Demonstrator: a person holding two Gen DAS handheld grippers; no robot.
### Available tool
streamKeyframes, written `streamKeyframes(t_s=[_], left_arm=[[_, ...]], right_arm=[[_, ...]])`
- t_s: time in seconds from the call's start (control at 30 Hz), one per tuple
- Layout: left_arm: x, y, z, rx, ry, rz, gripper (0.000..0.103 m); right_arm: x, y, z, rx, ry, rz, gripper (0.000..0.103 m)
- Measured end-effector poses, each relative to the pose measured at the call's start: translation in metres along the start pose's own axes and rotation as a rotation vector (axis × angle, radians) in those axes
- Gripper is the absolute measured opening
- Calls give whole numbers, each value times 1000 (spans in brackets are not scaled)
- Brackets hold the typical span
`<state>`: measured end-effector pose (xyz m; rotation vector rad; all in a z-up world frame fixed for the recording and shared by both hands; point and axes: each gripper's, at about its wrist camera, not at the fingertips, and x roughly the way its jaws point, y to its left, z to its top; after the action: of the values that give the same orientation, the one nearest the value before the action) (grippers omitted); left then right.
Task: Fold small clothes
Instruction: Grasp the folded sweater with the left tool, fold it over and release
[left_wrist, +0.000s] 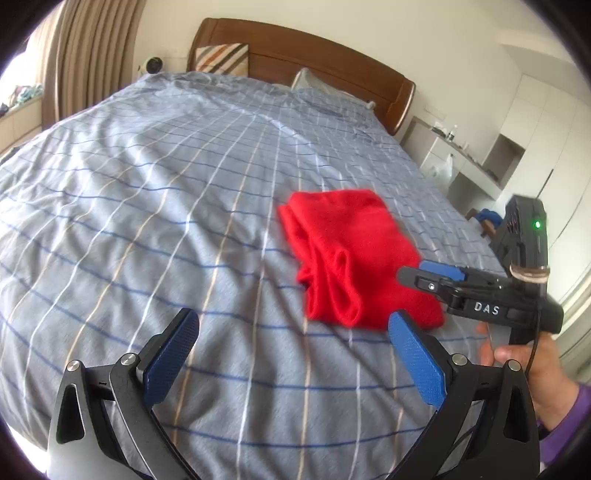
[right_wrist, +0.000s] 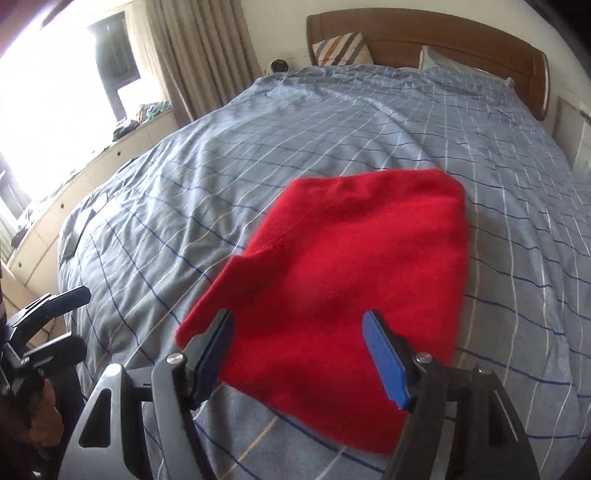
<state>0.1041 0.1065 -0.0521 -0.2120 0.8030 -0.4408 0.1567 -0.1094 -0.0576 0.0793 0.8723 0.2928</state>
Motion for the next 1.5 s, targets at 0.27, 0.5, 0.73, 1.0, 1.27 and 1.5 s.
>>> streamKeyframes(t_s=[0.27,0.5,0.73,1.0,1.27,1.5], left_arm=[[137,-4,51,-40,274,42,102],[169,-3,50,-18,362,88,103],[177,-23,53,-18,378,7,28],[104,-37,91,58,192,-8,19],[33,-44,161,115,-2,-15,24],[80,-12,68,185,92,266,80]], right_arm=[[-2,-123,15,393,14,112,74],[73,-145,8,642,100,354,64],[71,-76,31,260,110,21,28],[10,-11,72,-37,-65,-82,25],[-52,16,144,-67,-286,15,26],[8,-28,82,58,-32,-46,90]])
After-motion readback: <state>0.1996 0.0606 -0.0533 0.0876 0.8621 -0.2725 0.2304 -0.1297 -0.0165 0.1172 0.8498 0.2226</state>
